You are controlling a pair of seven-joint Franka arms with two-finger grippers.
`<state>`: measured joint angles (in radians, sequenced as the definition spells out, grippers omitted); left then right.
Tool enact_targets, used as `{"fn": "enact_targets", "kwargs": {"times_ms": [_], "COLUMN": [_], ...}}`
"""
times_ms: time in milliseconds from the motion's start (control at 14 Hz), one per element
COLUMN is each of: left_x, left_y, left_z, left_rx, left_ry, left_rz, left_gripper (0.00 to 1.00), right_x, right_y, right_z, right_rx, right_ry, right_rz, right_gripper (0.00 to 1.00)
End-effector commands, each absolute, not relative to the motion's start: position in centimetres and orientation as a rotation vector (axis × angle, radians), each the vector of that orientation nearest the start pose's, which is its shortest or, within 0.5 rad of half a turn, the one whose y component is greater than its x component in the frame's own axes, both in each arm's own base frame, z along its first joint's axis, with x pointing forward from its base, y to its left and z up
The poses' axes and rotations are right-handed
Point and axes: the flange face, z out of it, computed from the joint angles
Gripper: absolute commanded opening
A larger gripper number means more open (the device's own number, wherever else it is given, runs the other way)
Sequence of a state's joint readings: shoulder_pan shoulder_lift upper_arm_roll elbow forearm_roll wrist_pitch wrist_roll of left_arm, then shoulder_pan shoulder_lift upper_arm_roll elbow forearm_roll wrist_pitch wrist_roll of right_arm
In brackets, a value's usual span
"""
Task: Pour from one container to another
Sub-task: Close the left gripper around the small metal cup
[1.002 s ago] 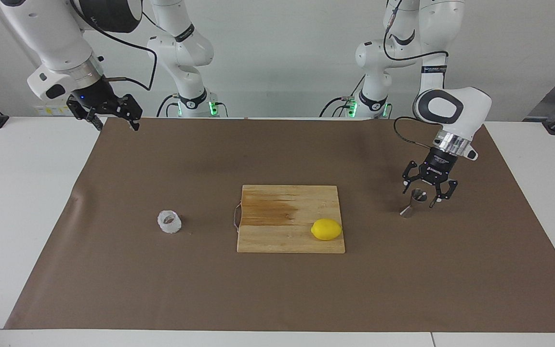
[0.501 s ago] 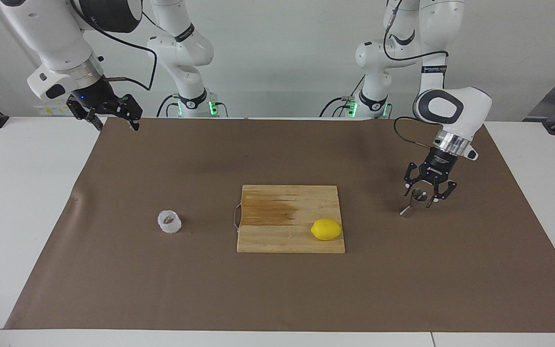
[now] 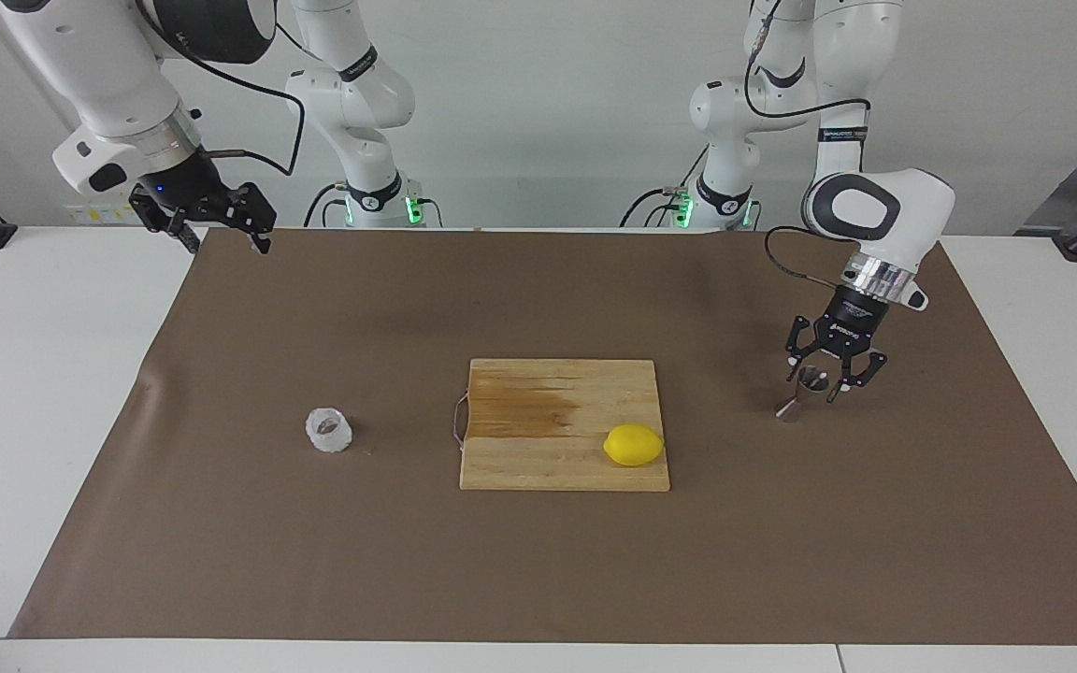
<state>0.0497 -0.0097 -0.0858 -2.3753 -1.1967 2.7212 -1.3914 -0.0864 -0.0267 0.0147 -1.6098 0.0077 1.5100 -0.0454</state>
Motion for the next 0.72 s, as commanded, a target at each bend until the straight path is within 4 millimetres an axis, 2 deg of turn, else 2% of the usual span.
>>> {"fn": "enact_targets", "kwargs": {"times_ms": [0,215,501,644], "left_x": [50.51,50.51,50.52,50.57], "left_y": [1.79,1.71,1.73,1.72], "left_z": [34.55,34.48,34.49,34.48], "left_rx": [0.862,0.864,0.864,0.864], "left_ry": [2.289,2.291,2.291,2.291], "left_rz": [-0.251,-0.253,-0.251,-0.251], "left_gripper": [0.54,0.47,0.47,0.38], "right_x": [53.26,53.26,53.26,53.26], "right_y": [-3.9,-3.9,-3.9,-3.9], "right_z": [61.89,61.89,61.89,61.89], "right_rx": [-3.128,-3.128,-3.128,-3.128], "right_ry": [0.072,0.072,0.072,0.072], "right_rz": [0.117,0.117,0.117,0.117], "right_gripper": [1.0,1.0,1.0,1.0]}}
